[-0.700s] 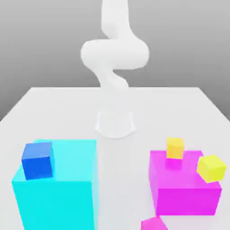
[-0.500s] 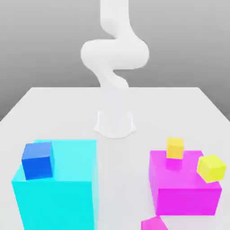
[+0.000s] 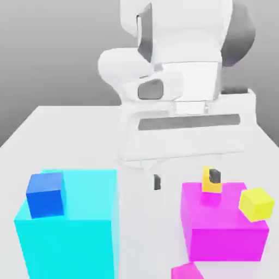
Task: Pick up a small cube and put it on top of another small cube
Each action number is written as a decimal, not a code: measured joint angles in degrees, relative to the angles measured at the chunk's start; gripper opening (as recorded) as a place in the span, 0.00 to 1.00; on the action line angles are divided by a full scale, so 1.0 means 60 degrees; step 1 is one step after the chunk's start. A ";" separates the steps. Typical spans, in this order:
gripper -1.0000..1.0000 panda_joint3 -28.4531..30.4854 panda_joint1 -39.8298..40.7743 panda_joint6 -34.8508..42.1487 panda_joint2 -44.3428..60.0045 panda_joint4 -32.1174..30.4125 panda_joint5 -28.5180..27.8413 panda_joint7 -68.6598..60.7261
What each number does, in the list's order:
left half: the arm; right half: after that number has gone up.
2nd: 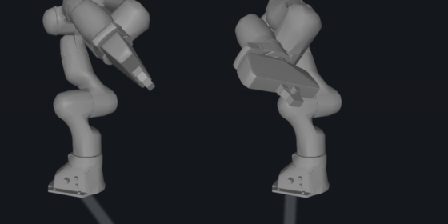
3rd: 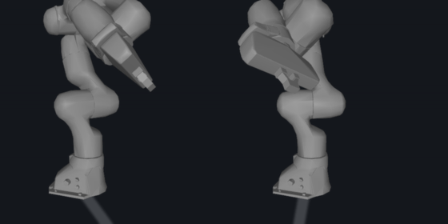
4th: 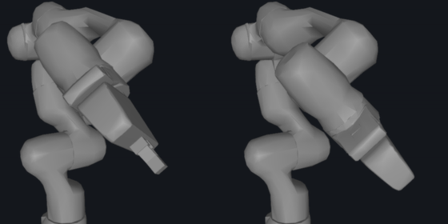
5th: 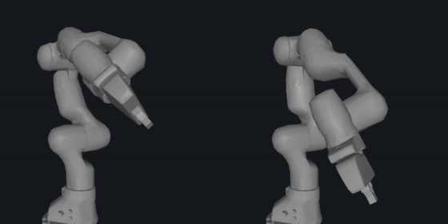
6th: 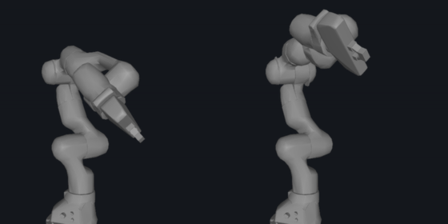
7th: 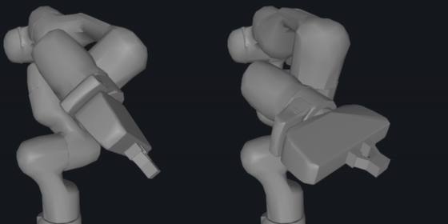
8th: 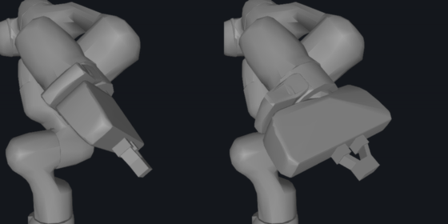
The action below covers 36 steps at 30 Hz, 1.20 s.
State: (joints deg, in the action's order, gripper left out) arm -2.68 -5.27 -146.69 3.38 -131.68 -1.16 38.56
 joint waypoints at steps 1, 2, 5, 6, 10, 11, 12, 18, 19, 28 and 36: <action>0.50 -0.0015 -0.0026 -0.0105 0.0346 0.0001 -0.0022 -0.0041; 0.50 -0.0033 -0.0050 -0.0209 0.0693 0.0002 -0.0047 -0.0081; 0.50 -0.0091 -0.0129 -0.0522 0.1733 0.0004 -0.0133 -0.0191; 0.50 -0.0110 -0.0160 -0.0627 0.2080 0.0005 -0.0166 -0.0224; 0.50 -0.0061 -0.0290 -0.1391 0.3466 0.0157 -0.0296 -0.0243; 0.50 -0.0025 -0.0324 -0.1654 0.3811 0.0224 -0.0328 -0.0222; 0.00 0.0009 -0.0351 -0.1920 0.4155 0.0294 -0.0365 -0.0196; 0.00 0.0022 -0.0360 -0.2051 0.4326 0.0329 -0.0386 -0.0180; 0.00 0.0014 -0.0356 -0.1981 0.4240 0.0310 -0.0376 -0.0188; 0.00 -0.0541 -0.0454 -0.0269 0.1390 -0.0830 -0.0033 -0.0674; 0.00 -0.1042 -0.1270 0.0867 -0.1394 -0.2459 0.0615 -0.1595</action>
State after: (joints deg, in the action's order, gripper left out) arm -8.93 -12.89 -141.49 -4.98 -146.44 2.53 28.99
